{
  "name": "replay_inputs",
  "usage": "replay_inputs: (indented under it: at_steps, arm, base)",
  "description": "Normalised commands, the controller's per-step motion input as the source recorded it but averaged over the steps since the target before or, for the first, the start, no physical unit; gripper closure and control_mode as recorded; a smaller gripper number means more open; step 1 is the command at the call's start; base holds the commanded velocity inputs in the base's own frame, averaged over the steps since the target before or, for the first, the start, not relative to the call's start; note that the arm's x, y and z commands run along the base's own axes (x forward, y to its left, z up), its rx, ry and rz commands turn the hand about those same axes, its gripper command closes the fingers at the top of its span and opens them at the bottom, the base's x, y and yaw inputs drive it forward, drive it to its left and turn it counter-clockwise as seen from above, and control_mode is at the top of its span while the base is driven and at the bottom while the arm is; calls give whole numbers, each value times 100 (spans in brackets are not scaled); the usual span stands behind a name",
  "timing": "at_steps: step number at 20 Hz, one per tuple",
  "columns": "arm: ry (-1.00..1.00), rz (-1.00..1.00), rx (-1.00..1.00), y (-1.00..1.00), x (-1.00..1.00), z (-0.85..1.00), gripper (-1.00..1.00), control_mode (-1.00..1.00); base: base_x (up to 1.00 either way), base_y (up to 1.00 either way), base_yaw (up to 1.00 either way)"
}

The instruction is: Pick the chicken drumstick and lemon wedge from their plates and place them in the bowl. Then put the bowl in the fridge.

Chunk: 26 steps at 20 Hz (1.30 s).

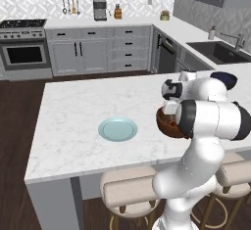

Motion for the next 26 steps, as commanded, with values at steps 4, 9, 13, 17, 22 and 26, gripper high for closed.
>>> replay_inputs:
  at_steps: [4, 9, 13, 17, 22, 26]
  arm:
    - [-4, 0, -4, 88, -10, 17, -100, -100]
    - [0, 0, -1, 66, 12, 3, -100, -100]
    - [0, 0, 0, 17, 5, 0, -100, -100]
    - [-2, 0, 0, -7, 4, -9, -100, -100]
    - [0, 0, 0, -1, 16, -27, -100, -100]
    - [0, 0, 0, -4, 14, -16, -100, -100]
  base:
    - [0, 0, 0]
    - [0, 0, 0]
    - [0, 0, 0]
    - [0, 0, 0]
    - [0, 0, 0]
    - [0, 0, 0]
